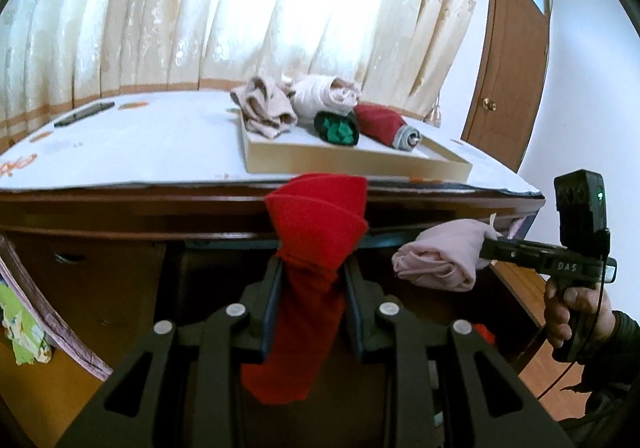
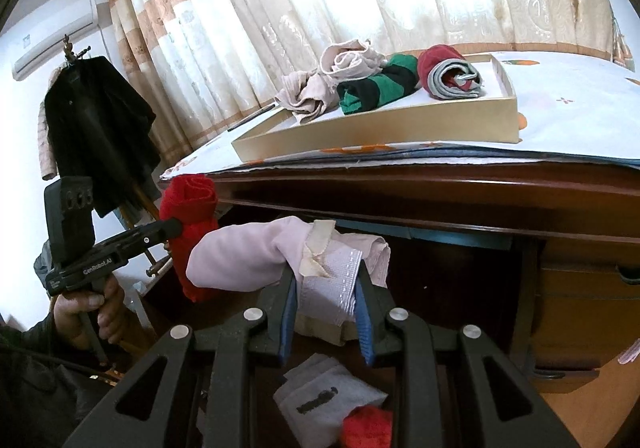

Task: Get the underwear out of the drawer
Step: 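Lift the red sock and pink underwear up out of the drawer with both tools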

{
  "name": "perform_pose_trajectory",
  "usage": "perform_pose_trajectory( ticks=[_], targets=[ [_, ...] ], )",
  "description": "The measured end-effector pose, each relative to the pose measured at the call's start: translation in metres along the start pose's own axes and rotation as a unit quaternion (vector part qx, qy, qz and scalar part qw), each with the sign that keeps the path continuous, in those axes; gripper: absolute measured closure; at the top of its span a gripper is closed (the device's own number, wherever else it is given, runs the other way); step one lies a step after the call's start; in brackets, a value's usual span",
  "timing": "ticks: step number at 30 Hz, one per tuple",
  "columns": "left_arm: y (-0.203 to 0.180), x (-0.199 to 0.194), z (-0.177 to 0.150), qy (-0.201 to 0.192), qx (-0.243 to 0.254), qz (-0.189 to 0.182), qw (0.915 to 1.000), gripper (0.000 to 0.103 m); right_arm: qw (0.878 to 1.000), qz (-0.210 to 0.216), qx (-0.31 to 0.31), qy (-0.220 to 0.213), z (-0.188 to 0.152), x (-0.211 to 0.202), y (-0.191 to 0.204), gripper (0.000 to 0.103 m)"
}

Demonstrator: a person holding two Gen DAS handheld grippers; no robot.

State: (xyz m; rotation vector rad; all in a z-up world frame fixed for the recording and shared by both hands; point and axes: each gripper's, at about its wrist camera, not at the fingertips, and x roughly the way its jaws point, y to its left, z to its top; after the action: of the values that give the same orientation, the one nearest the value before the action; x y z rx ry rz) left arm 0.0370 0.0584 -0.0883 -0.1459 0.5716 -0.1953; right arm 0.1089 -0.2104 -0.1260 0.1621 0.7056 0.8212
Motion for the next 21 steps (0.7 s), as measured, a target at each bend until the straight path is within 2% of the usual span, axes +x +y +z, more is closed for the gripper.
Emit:
perform_pose_trajectory(
  ticks=[21],
  targets=[
    [-0.005, -0.019, 0.027, -0.041, 0.025, 0.013, 0.9988, 0.077, 0.999, 0.015, 0.027, -0.015, 0.006, -0.008, -0.010, 0.075]
  ],
)
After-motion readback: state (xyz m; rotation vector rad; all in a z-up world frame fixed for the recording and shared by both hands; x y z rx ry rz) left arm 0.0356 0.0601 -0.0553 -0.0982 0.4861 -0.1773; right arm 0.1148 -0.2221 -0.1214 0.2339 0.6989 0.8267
